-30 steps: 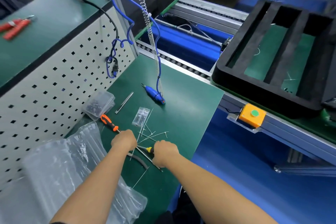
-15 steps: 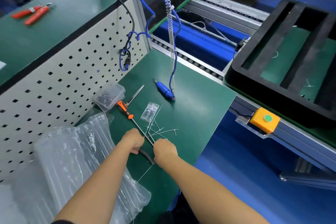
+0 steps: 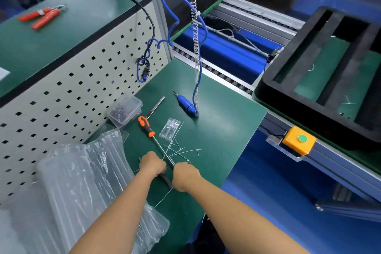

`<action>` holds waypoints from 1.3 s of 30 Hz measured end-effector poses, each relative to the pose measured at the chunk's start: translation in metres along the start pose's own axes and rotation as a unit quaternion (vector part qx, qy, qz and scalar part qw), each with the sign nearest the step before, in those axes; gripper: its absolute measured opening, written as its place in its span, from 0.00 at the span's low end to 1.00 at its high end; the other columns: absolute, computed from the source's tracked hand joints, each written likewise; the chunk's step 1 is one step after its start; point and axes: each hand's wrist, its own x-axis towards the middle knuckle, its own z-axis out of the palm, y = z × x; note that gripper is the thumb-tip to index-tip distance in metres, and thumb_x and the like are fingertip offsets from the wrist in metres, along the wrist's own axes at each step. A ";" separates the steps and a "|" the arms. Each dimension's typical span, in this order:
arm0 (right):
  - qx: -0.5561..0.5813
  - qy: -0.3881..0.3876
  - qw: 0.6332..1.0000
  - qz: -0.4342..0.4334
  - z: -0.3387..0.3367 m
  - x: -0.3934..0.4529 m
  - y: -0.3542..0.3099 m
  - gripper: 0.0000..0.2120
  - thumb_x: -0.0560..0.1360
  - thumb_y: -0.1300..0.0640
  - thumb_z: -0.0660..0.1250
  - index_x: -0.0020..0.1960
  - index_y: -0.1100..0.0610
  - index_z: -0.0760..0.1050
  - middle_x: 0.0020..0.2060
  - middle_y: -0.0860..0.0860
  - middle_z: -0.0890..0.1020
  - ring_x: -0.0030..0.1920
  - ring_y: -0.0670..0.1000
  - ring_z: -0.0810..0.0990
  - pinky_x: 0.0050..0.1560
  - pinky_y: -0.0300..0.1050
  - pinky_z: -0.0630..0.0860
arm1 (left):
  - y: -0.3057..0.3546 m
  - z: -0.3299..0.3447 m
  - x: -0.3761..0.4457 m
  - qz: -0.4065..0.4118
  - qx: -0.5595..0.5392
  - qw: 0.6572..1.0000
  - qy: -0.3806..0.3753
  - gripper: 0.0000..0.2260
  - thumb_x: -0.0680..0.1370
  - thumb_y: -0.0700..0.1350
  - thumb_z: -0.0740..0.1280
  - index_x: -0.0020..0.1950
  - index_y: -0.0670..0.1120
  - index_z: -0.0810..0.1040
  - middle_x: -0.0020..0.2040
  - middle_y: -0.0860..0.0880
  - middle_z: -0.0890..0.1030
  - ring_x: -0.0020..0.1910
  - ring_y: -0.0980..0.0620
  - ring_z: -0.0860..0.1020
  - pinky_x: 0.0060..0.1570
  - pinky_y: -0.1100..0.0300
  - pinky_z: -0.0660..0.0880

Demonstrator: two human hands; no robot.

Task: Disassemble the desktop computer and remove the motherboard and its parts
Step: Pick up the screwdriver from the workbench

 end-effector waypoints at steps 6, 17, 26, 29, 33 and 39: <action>0.060 -0.014 0.998 -0.005 -0.027 -0.008 0.009 0.12 0.75 0.69 0.58 0.34 0.60 0.63 0.35 0.57 0.70 0.31 0.55 0.69 0.27 0.43 0.65 | 0.008 -0.007 -0.004 0.009 -0.064 0.994 0.083 0.04 0.72 0.38 0.63 0.37 0.41 0.71 0.34 0.43 0.78 0.28 0.47 0.74 0.27 0.62 0.68; 0.120 0.070 0.990 -0.022 -0.070 -0.042 0.054 0.13 0.74 0.67 0.57 0.31 0.59 0.62 0.36 0.63 0.78 0.34 0.57 0.71 0.30 0.43 0.66 | 0.080 -0.024 -0.046 0.120 -0.082 0.982 0.121 0.02 0.71 0.38 0.61 0.42 0.40 0.72 0.43 0.39 0.79 0.41 0.39 0.78 0.39 0.56 0.74; 0.100 0.091 0.991 -0.016 -0.098 -0.114 0.157 0.12 0.69 0.69 0.56 0.29 0.58 0.66 0.30 0.60 0.81 0.24 0.47 0.72 0.24 0.40 0.63 | 0.165 0.012 -0.113 0.203 0.000 0.975 0.087 0.06 0.74 0.39 0.62 0.40 0.38 0.74 0.39 0.41 0.78 0.45 0.39 0.76 0.38 0.58 0.66; 0.131 0.111 0.985 0.008 -0.100 -0.141 0.197 0.11 0.70 0.69 0.59 0.30 0.59 0.69 0.26 0.52 0.76 0.26 0.47 0.72 0.27 0.40 0.66 | 0.199 0.033 -0.139 0.252 0.059 0.962 0.087 0.08 0.76 0.40 0.61 0.45 0.37 0.78 0.52 0.39 0.81 0.51 0.40 0.77 0.39 0.59 0.64; 0.215 0.156 0.962 0.059 -0.101 -0.174 0.250 0.10 0.76 0.63 0.61 0.37 0.56 0.72 0.32 0.52 0.77 0.30 0.49 0.75 0.32 0.39 0.74 | 0.246 0.061 -0.178 0.303 0.066 0.946 0.091 0.11 0.77 0.42 0.61 0.52 0.37 0.79 0.54 0.39 0.80 0.55 0.41 0.77 0.45 0.57 0.69; 0.261 0.236 0.933 0.077 -0.111 -0.230 0.315 0.14 0.73 0.69 0.59 0.31 0.56 0.66 0.39 0.64 0.82 0.29 0.55 0.74 0.27 0.40 0.68 | 0.317 0.084 -0.244 0.388 -0.010 0.917 0.090 0.06 0.71 0.36 0.62 0.38 0.38 0.78 0.42 0.37 0.82 0.45 0.38 0.80 0.42 0.55 0.75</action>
